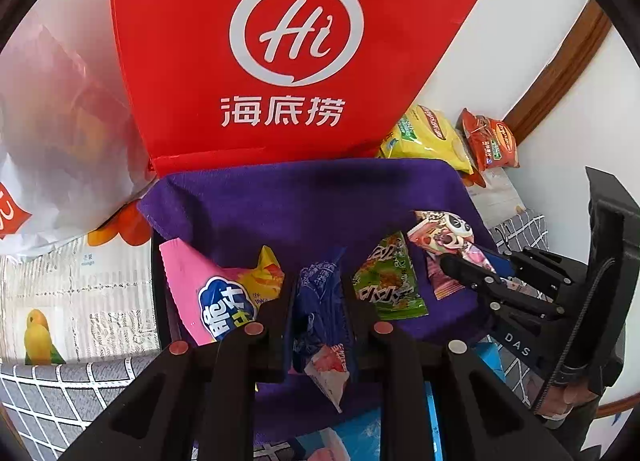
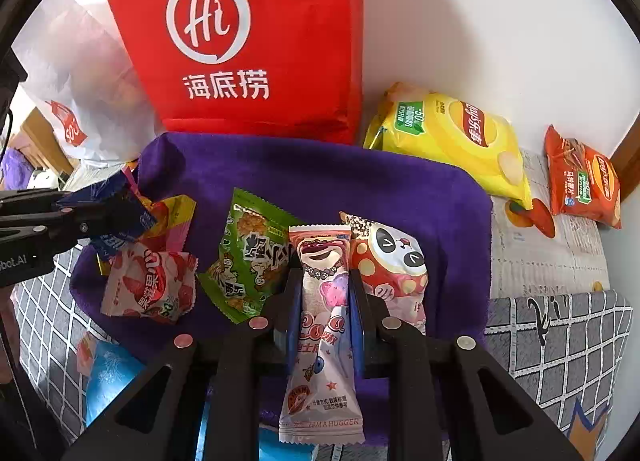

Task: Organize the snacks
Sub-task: 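Open the right tool on the bear packet while the left tool releases the blue packet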

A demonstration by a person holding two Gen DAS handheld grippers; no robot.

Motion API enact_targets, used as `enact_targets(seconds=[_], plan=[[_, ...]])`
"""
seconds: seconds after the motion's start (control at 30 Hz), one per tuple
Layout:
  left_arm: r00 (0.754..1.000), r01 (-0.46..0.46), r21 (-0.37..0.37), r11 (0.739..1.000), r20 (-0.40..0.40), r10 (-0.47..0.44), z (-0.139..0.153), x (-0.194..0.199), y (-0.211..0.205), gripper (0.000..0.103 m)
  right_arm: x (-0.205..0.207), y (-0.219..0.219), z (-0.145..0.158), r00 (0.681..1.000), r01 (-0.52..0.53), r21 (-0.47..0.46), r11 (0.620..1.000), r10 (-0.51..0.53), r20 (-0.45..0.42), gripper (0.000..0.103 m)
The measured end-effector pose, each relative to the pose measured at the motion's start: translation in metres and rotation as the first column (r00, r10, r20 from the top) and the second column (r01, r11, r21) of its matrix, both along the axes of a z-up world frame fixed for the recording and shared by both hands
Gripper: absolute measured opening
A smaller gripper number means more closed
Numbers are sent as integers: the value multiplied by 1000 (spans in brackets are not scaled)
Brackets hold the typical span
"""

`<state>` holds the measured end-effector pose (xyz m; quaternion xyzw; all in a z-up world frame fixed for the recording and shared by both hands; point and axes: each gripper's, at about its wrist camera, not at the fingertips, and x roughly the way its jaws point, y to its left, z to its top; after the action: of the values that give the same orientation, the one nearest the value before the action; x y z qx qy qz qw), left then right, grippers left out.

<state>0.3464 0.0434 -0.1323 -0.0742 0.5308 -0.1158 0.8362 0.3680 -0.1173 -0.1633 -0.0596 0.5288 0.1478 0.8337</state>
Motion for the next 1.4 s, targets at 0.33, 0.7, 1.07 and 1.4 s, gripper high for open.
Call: enact_targets(seconds=[0.33,0.7,1.07,1.4], plan=[[1000,10,6,1000,-30,-9,-10,3,-3,20,0,1,-1,1000,4,-13,1000,-4,-4,22],[999,13,7,1000,-34,-13,-11,4,-4,20,0,2,-1,1000,-3,-16,1000,3,-4,22],[999,12,6,1000,-50,-12,-12,5,-1,20,0,2,-2,1000,-10,-20,1000,10,-2,22],[999,48,-8,999,8,-48,2,1,-7,59,0,2,-2,1000,-11,-20,1000,11,-2,23]])
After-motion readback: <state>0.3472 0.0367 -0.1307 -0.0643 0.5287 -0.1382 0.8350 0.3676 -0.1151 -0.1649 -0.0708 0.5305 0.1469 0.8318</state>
